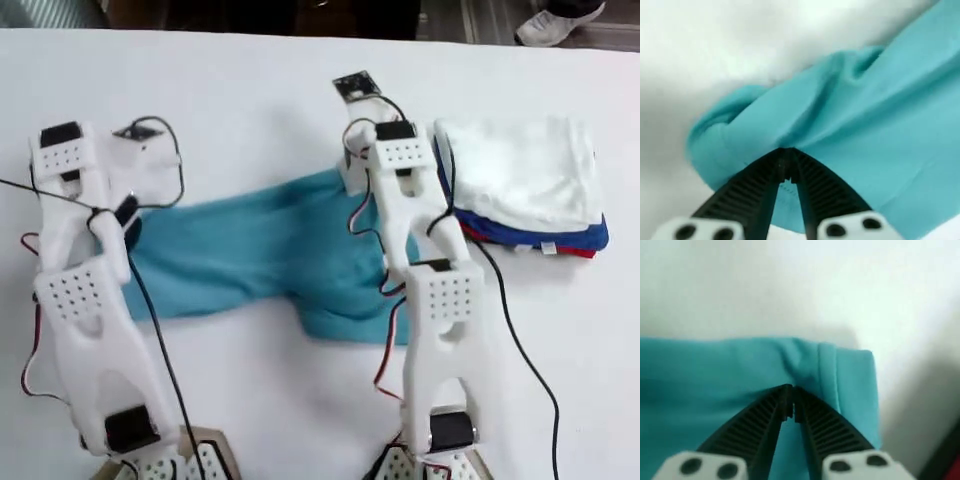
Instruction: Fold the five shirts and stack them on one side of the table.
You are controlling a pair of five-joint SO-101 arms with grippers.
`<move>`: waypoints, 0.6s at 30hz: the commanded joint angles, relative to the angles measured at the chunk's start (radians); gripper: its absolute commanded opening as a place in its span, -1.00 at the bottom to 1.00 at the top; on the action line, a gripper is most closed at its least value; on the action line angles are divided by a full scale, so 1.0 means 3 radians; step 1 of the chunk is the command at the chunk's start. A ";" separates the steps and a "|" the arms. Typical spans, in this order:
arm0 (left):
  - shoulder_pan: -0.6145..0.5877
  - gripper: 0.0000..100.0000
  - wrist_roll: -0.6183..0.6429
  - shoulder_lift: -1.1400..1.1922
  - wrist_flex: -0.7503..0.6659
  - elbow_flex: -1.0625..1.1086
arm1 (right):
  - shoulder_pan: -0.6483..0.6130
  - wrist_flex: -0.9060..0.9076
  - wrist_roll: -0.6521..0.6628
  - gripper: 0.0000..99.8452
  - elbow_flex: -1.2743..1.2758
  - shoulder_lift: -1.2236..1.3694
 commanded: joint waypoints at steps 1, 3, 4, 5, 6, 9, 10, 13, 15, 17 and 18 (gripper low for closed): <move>0.0087 -0.95 0.0031 0.0215 0.0046 -0.0575 | 0.0176 0.0228 -0.0031 -0.96 -0.0578 0.0130; 0.0133 -0.95 0.0036 0.0225 0.0056 -0.0560 | 0.0197 0.0417 -0.0031 -0.96 -0.0793 0.0171; 0.0143 -0.95 0.0036 0.0210 0.0056 -0.0499 | 0.0197 0.0534 -0.0026 -0.96 -0.0900 0.0171; 0.0148 -0.95 0.0031 0.0169 0.0056 -0.0427 | 0.0197 0.0652 -0.0020 -0.96 -0.1008 0.0171; 0.0153 -0.95 0.0026 0.0113 0.0056 -0.0345 | 0.0192 0.0765 -0.0010 -0.96 -0.1120 0.0171; 0.0194 -0.95 0.0015 -0.0138 0.0056 -0.0033 | 0.0192 0.1051 -0.0010 -0.96 -0.1534 0.0171; 0.0210 -0.95 0.0010 -0.0251 0.0056 0.0084 | 0.0192 0.1138 -0.0010 -0.96 -0.1693 0.0171; 0.0240 -0.95 -0.0082 -0.0716 0.0056 0.0473 | 0.0161 0.1481 -0.0020 -0.96 -0.2184 0.0176; 0.0240 -0.95 -0.0184 -0.1125 0.0056 0.0821 | 0.0120 0.1736 -0.0031 -0.96 -0.2481 0.0182; 0.0240 -0.95 -0.0230 -0.1570 0.0051 0.1266 | 0.0151 0.1731 -0.0031 -0.96 -0.2598 0.0156; 0.0240 -0.95 -0.0235 -0.1775 0.0046 0.1501 | 0.0166 0.1731 -0.0036 -0.96 -0.2639 0.0115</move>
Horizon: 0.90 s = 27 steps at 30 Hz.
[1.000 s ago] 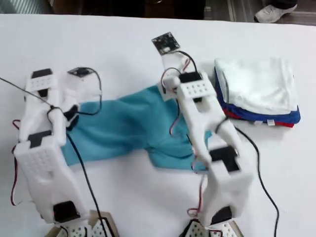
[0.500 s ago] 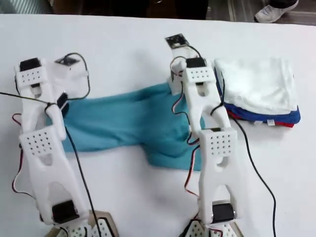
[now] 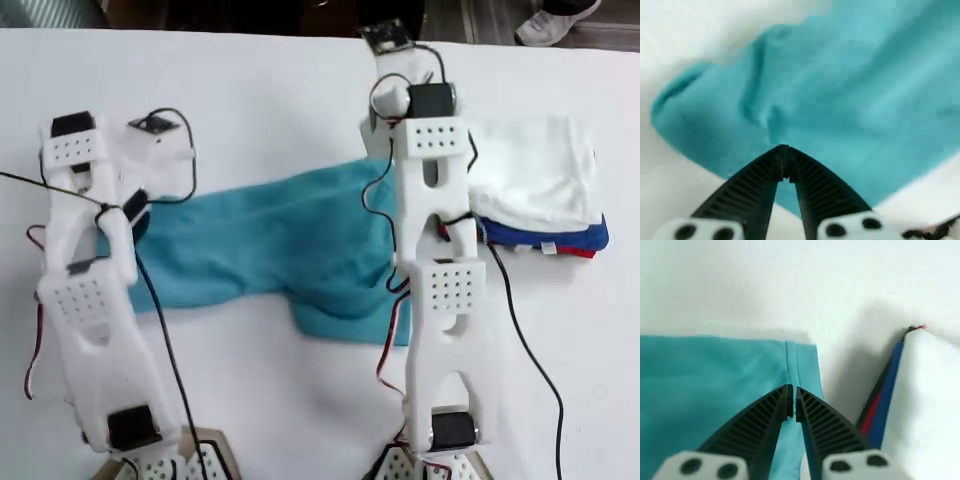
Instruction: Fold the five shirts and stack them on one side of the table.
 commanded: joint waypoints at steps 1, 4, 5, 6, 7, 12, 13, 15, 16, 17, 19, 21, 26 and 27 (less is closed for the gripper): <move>0.0026 -0.95 -0.0066 -0.0977 0.0020 0.0765 | 0.0018 0.0100 -0.0041 -0.96 -0.0281 -0.0136; 0.0005 -0.95 -0.0194 -0.1442 -0.0297 0.1491 | 0.0013 0.0100 -0.0041 -0.96 -0.0082 -0.0304; -0.0020 -0.95 -0.0215 -0.1539 -0.0481 0.1741 | 0.0008 0.0100 -0.0041 -0.96 0.0026 -0.0376; -0.0051 -0.95 -0.0220 -0.1596 -0.0660 0.1961 | -0.0018 0.0100 -0.0041 -0.96 0.0174 -0.0458; -0.0077 -0.95 -0.0215 -0.1611 -0.0834 0.2161 | -0.0038 0.0100 -0.0041 -0.96 0.0348 -0.0555; -0.0113 -0.95 -0.0194 -0.1422 -0.1350 0.2652 | -0.0166 0.0090 -0.0020 -0.96 0.1350 -0.1286; -0.0118 -0.95 -0.0184 -0.1350 -0.1386 0.2642 | -0.0192 0.0084 -0.0015 -0.96 0.1560 -0.1460; -0.0118 -0.95 -0.0184 -0.1187 -0.1391 0.2519 | -0.0222 0.0074 -0.0010 -0.96 0.1984 -0.1818; -0.0118 -0.95 -0.0184 -0.1100 -0.1381 0.2447 | -0.0238 0.0043 -0.0010 -0.96 0.2215 -0.1982; -0.0123 -0.95 -0.0179 -0.1023 -0.1371 0.2371 | -0.0243 -0.0013 -0.0010 -0.96 0.2486 -0.2151; -0.0169 -0.95 -0.0107 -0.0869 -0.1335 0.2202 | -0.0243 -0.0269 0.0072 -0.96 0.3135 -0.2473; -0.0205 -0.95 -0.0051 -0.0726 -0.1258 0.2007 | -0.0243 -0.0724 0.0128 -0.96 0.3959 -0.2795; -0.0225 -0.95 -0.0015 -0.0404 -0.1043 0.1609 | -0.0448 -0.2069 0.0332 -0.96 0.6148 -0.3511; -0.0220 -0.95 -0.0015 -0.0338 -0.1033 0.1568 | -0.0504 -0.2325 0.0348 -0.96 0.6480 -0.3613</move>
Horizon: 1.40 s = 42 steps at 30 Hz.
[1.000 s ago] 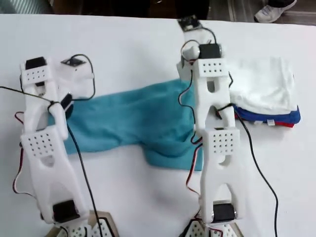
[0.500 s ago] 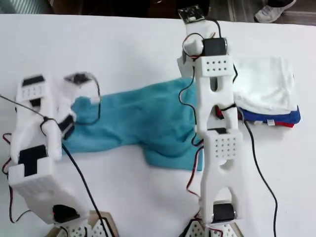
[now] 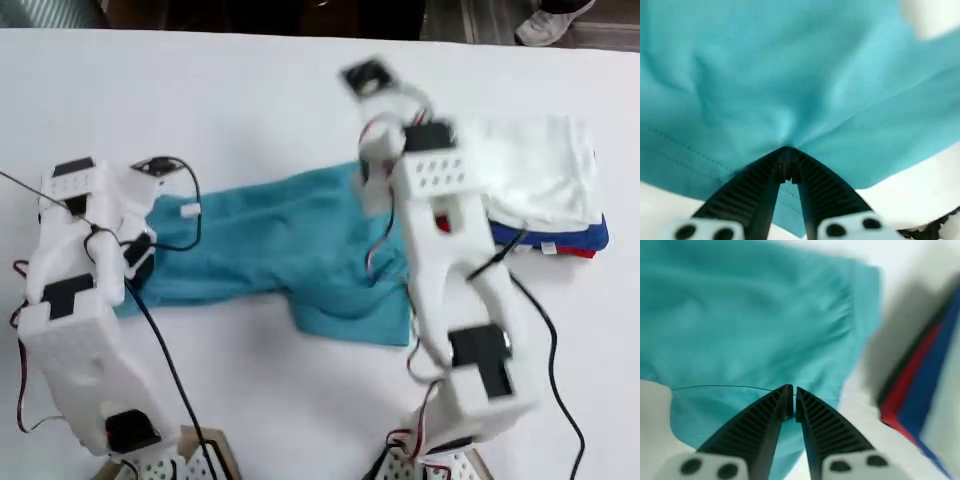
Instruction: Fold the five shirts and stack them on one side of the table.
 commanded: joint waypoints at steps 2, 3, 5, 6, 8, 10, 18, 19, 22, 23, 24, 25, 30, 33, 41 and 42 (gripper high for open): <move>-0.0066 -0.95 0.0082 0.0297 -0.0026 -0.0304 | -0.0202 -0.1133 0.0066 -0.96 0.1729 -0.0637; -0.0061 -0.95 0.0138 0.0358 -0.0031 -0.0335 | -0.0217 -0.1235 0.0066 -0.96 0.1892 -0.0683; -0.0061 -0.95 0.0225 0.0430 -0.0005 -0.0422 | -0.0248 -0.1317 0.0066 -0.96 0.2071 -0.0698; -0.0061 -0.95 0.0225 0.0460 0.0046 -0.0478 | -0.0248 -0.1332 0.0066 -0.96 0.2128 -0.0698; -0.0061 -0.95 0.0245 0.0501 0.0097 -0.0540 | -0.0248 -0.1322 0.0082 -0.96 0.2215 -0.0698; -0.0046 -0.95 0.0251 0.0532 0.0113 -0.0560 | -0.0248 -0.1261 0.0092 -0.96 0.2291 -0.0698; -0.0026 -0.95 0.0245 0.0547 0.0113 -0.0560 | -0.0616 -0.0724 0.0332 -0.96 0.2296 -0.1133; -0.0026 -0.95 0.0245 0.0547 0.0113 -0.0560 | -0.0698 -0.0683 0.0338 -0.96 0.2296 -0.1291; -0.0026 -0.95 0.0245 0.0547 0.0113 -0.0560 | -0.0862 -0.0586 0.0327 -0.96 0.2296 -0.1808; -0.0026 -0.95 0.0245 0.0547 0.0113 -0.0560 | -0.0898 -0.0545 0.0327 -0.96 0.2296 -0.1946; -0.0026 -0.95 0.0245 0.0547 0.0113 -0.0560 | -0.0933 -0.0499 0.0327 -0.96 0.2317 -0.2069; -0.0026 -0.95 0.0245 0.0547 0.0113 -0.0560 | -0.0964 -0.0458 0.0327 -0.96 0.2332 -0.2130; -0.0026 -0.95 0.0251 0.0547 0.0113 -0.0560 | -0.1005 -0.0529 0.0353 -0.88 0.2634 -0.1921; -0.0026 -0.95 0.0251 0.0547 0.0113 -0.0560 | -0.1010 -0.0836 0.0353 -0.85 0.2731 -0.1619; -0.0026 -0.95 0.0251 0.0552 0.0113 -0.0560 | -0.0831 -0.1486 0.0353 -0.96 0.2429 -0.0749; -0.0026 -0.95 0.0251 0.0552 0.0113 -0.0555 | -0.0760 -0.1481 0.0353 -0.96 0.2332 -0.0688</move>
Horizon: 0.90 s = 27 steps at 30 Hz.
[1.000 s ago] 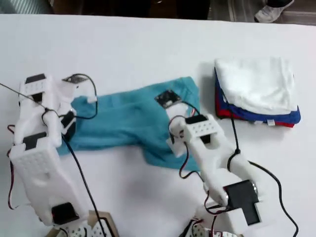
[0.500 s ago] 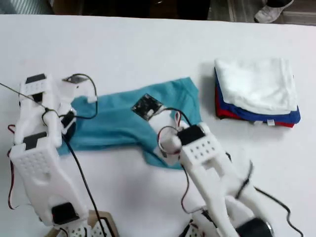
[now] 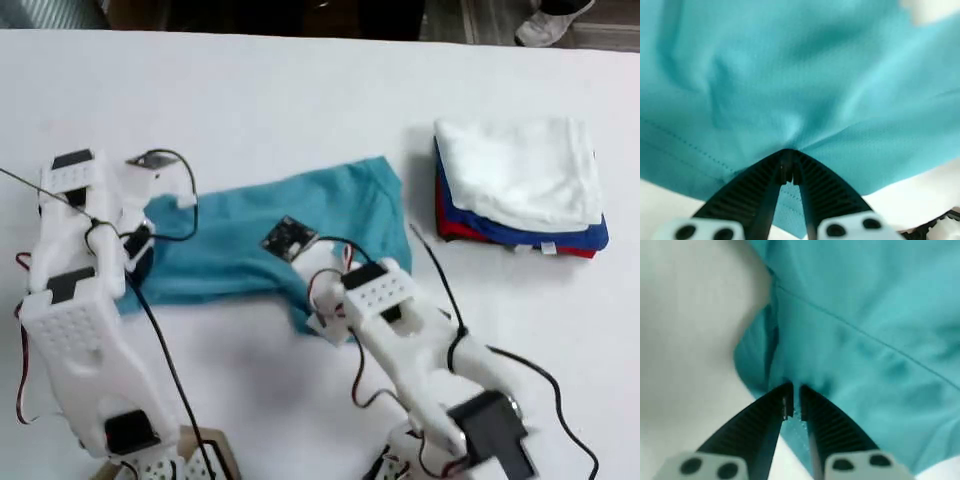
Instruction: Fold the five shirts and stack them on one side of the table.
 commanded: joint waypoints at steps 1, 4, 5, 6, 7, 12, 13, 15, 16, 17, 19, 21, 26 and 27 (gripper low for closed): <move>-0.0020 -0.95 0.0026 0.0092 -0.0061 -0.0130 | 0.0238 -0.0049 0.0015 -0.96 -0.0384 0.0207; -0.0020 -0.95 0.0026 0.0092 -0.0061 -0.0130 | 0.0391 0.0125 0.0005 -0.96 -0.0644 0.0202; -0.0020 -0.95 0.0026 0.0092 -0.0061 -0.0130 | 0.0427 0.0207 0.0000 -0.96 -0.0726 0.0176; -0.0020 -0.95 0.0026 0.0092 -0.0061 -0.0130 | 0.0453 0.0284 0.0000 -0.96 -0.0788 0.0141; -0.0020 -0.95 0.0026 0.0092 -0.0061 -0.0130 | 0.0468 0.0340 0.0000 -0.96 -0.0834 0.0110; -0.0020 -0.95 0.0026 0.0092 -0.0061 -0.0130 | 0.0371 0.0601 -0.0010 -0.96 -0.0844 -0.0033; -0.0020 -0.95 0.0026 0.0092 -0.0061 -0.0130 | 0.0325 0.0667 -0.0010 -0.96 -0.0844 -0.0059; -0.0020 -0.95 0.0026 0.0092 -0.0061 -0.0130 | 0.0192 0.0821 -0.0010 -0.96 -0.0844 -0.0115; -0.0020 -0.95 0.0026 0.0092 -0.0061 -0.0130 | 0.0105 0.0892 -0.0010 -0.96 -0.0844 -0.0161; -0.0020 -0.95 0.0026 0.0092 -0.0061 -0.0130 | 0.0013 0.0964 0.0000 -0.96 -0.0844 -0.0212; -0.0020 -0.95 0.0026 0.0092 -0.0061 -0.0130 | -0.0141 0.1056 0.0010 -0.96 -0.0844 -0.0309; -0.0020 -0.95 0.0026 0.0092 -0.0061 -0.0130 | -0.0263 0.1118 0.0010 -0.96 -0.0844 -0.0386; -0.0020 -0.95 0.0026 0.0092 -0.0061 -0.0130 | -0.0453 0.1082 0.0015 -0.96 -0.0767 -0.0325; -0.0020 -0.95 0.0026 0.0092 -0.0061 -0.0130 | -0.0442 0.0995 0.0015 -0.96 -0.0736 -0.0274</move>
